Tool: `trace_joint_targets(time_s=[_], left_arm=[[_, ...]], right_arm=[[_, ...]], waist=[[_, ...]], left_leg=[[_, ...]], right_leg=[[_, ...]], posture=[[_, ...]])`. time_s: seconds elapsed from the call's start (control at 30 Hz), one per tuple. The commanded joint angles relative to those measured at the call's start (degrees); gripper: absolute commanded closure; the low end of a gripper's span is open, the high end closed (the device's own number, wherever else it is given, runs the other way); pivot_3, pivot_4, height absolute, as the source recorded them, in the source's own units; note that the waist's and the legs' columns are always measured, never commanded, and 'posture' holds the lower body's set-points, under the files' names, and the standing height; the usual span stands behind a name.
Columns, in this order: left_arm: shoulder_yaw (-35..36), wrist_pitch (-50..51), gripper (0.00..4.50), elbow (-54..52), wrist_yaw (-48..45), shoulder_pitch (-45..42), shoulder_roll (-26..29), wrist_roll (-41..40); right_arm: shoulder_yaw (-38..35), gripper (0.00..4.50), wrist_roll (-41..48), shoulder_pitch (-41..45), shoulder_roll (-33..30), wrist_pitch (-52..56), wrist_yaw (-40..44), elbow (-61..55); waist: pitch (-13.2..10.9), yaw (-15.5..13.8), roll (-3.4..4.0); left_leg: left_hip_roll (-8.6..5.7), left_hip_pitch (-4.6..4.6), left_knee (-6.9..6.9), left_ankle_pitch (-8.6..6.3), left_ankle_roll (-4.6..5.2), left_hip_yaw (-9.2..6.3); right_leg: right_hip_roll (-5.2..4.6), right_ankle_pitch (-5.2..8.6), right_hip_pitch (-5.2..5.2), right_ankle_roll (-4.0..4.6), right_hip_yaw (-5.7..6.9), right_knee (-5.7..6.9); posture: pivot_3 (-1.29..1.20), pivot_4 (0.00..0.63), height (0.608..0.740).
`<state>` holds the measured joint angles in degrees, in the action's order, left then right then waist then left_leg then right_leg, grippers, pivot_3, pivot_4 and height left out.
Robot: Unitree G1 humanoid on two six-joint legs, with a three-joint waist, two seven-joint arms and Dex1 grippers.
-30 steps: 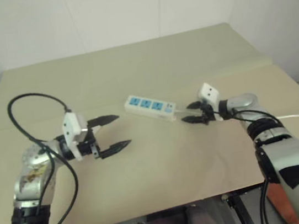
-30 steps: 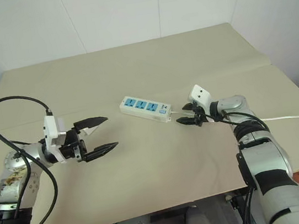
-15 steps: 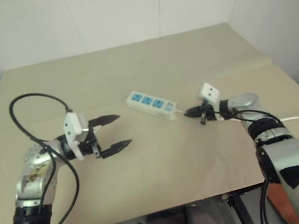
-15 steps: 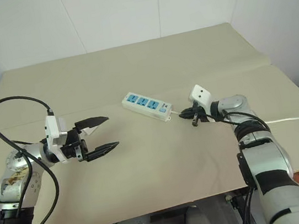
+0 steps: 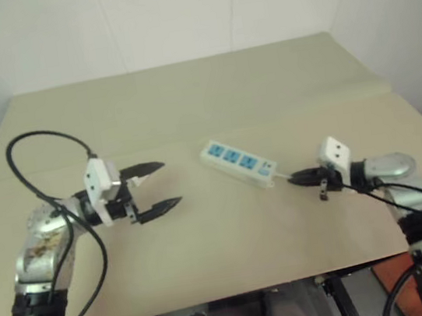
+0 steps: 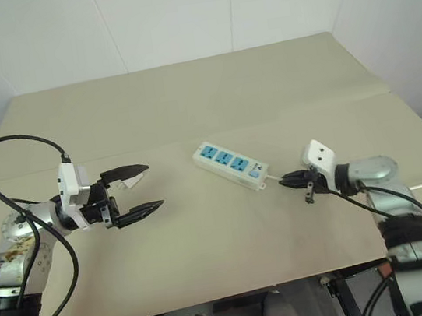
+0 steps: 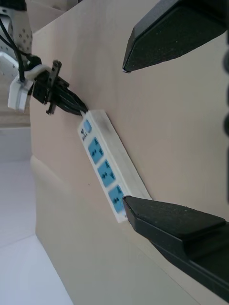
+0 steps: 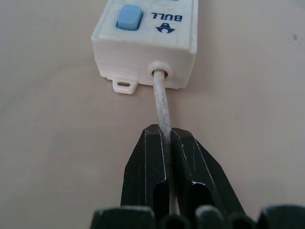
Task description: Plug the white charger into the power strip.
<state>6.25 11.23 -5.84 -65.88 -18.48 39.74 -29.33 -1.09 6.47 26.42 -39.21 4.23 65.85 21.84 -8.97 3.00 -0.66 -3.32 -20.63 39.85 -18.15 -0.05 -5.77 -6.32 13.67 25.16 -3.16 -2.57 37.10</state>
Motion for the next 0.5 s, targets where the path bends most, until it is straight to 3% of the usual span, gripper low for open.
trace_joint_targets(time_s=[0.03, 0.07, 0.4, 0.43, 0.5], left_arm=[[0.5, -0.11, 0.0, -0.05, -0.14, -2.49, -0.24, -0.88], [0.31, -0.1, 0.0, 0.19, -0.22, -2.84, -0.39, -0.82], [0.75, -0.79, 0.0, 0.88, -0.84, -2.62, 0.15, -0.2], [0.98, -0.7, 0.0, 0.71, -0.8, -2.38, 0.28, -0.32], [1.29, -0.5, 0.0, 0.31, -0.78, -1.85, 0.59, -0.49]], right_arm=[[-2.37, 4.49, 2.81, -0.29, -0.24, 3.08, -2.82, -5.61], [-2.37, 3.79, 3.28, -0.5, -0.21, 3.5, -2.89, -6.04], [-6.43, 0.27, 9.58, -4.6, 0.68, 6.25, -6.98, -13.35], [-7.19, 0.02, 10.44, -5.02, 1.26, 6.16, -7.86, -14.12], [-8.22, 0.02, 12.06, -5.55, 2.19, 5.71, -8.68, -15.19]], waist=[[0.0, -0.02, 0.0], [0.0, -0.08, 0.0], [0.0, -0.64, -0.01], [0.0, -0.69, -0.01], [0.0, -0.61, -0.01]], left_leg=[[-0.01, 0.02, 0.02, 0.0, 0.0, 0.02], [-0.02, 0.06, 0.04, 0.0, 0.0, 0.04], [-0.02, 0.2, 0.03, 0.0, 0.01, 0.05], [-0.01, 0.2, 0.02, 0.0, 0.01, 0.05], [0.0, 0.21, 0.02, 0.0, 0.01, 0.04]], right_leg=[[0.0, 0.0, 0.0, 0.0, -0.02, -0.02], [-0.01, 0.0, 0.0, 0.0, -0.04, -0.05], [-0.02, 0.0, -0.09, -0.01, -0.04, -0.02], [-0.02, 0.0, -0.09, -0.01, -0.03, -0.02], [-0.02, 0.0, -0.09, -0.01, -0.03, -0.02]], posture=[[0.0, 0.15, 0.74], [0.0, 0.15, 0.74], [0.0, 0.15, 0.74], [0.0, 0.15, 0.74], [0.0, 0.15, 0.74]])
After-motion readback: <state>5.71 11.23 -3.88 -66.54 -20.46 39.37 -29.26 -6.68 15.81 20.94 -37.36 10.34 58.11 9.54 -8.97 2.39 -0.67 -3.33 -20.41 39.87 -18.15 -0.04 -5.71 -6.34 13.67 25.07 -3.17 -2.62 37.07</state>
